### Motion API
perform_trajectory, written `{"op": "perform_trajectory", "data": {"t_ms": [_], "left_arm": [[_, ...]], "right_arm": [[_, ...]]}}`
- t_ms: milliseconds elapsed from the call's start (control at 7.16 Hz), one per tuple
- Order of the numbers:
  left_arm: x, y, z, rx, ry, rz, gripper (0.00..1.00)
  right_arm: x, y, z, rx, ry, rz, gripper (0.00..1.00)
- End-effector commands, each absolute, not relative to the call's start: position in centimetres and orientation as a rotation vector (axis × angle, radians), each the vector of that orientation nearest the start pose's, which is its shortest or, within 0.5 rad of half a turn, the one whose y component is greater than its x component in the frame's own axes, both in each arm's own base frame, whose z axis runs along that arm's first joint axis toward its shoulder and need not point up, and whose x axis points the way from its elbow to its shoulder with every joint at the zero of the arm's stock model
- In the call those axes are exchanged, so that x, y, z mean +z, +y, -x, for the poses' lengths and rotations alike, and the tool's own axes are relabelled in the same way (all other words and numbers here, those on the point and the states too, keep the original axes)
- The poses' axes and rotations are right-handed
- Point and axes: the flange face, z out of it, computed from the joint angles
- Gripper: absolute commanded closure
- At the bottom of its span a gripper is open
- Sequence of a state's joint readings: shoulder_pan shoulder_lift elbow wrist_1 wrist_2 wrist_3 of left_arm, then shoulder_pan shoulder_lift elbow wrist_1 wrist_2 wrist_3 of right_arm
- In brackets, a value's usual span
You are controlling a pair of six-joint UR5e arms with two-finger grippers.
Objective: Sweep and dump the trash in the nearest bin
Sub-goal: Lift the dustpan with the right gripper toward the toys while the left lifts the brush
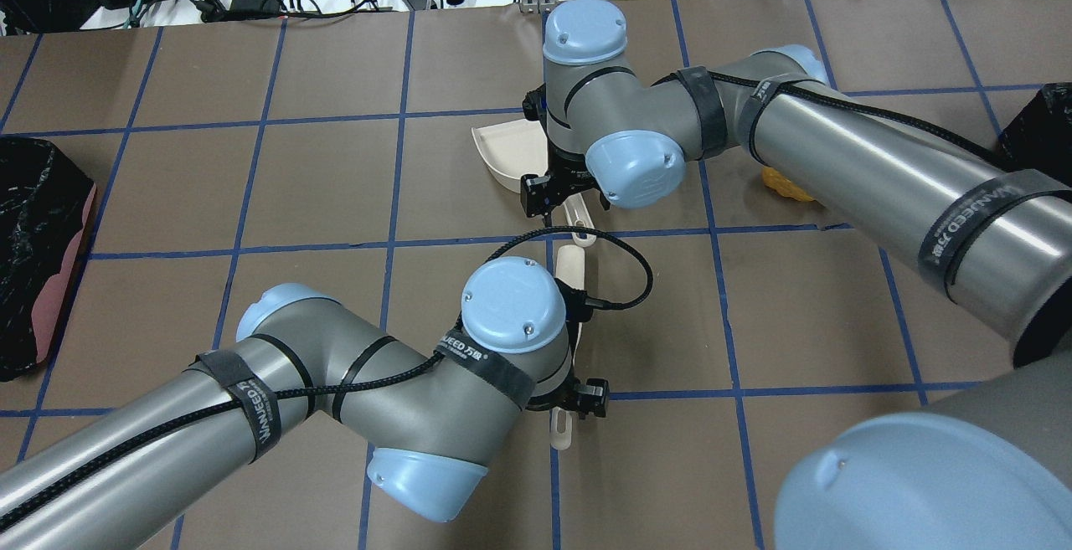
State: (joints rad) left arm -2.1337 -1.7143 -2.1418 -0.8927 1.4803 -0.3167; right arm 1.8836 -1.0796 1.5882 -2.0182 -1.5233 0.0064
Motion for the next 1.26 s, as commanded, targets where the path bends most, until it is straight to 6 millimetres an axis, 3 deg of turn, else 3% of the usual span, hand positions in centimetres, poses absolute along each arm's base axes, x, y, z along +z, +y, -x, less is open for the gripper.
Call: {"op": "perform_trajectory", "data": {"t_ms": [0, 140, 279, 419, 698, 838, 1117], "left_arm": [[22.0, -30.8, 36.3, 0.125, 3.179, -0.401, 0.4], [22.0, -30.9, 36.3, 0.126, 3.178, -0.394, 0.41], [22.0, -31.0, 36.5, 0.133, 3.187, -0.38, 0.82], [21.9, -31.0, 36.4, 0.137, 3.179, -0.359, 1.0], [23.0, -32.0, 36.7, 0.098, 3.19, -0.283, 1.0], [23.6, -32.3, 36.7, 0.082, 3.197, -0.238, 1.0], [24.3, -32.3, 35.8, 0.061, 3.142, -0.209, 1.0]], "right_arm": [[23.9, -56.3, -32.7, 0.113, 3.066, 0.471, 0.42], [23.8, -56.2, -32.7, 0.12, 3.066, 0.469, 0.5], [23.9, -56.1, -32.7, 0.125, 3.068, 0.464, 0.53], [23.8, -56.1, -32.7, 0.132, 3.069, 0.457, 0.56], [24.2, -56.1, -32.7, 0.119, 3.067, 0.455, 0.6], [24.4, -56.1, -32.7, 0.114, 3.067, 0.452, 0.78], [25.8, -56.8, -32.2, 0.061, 3.079, 0.446, 0.82]]}}
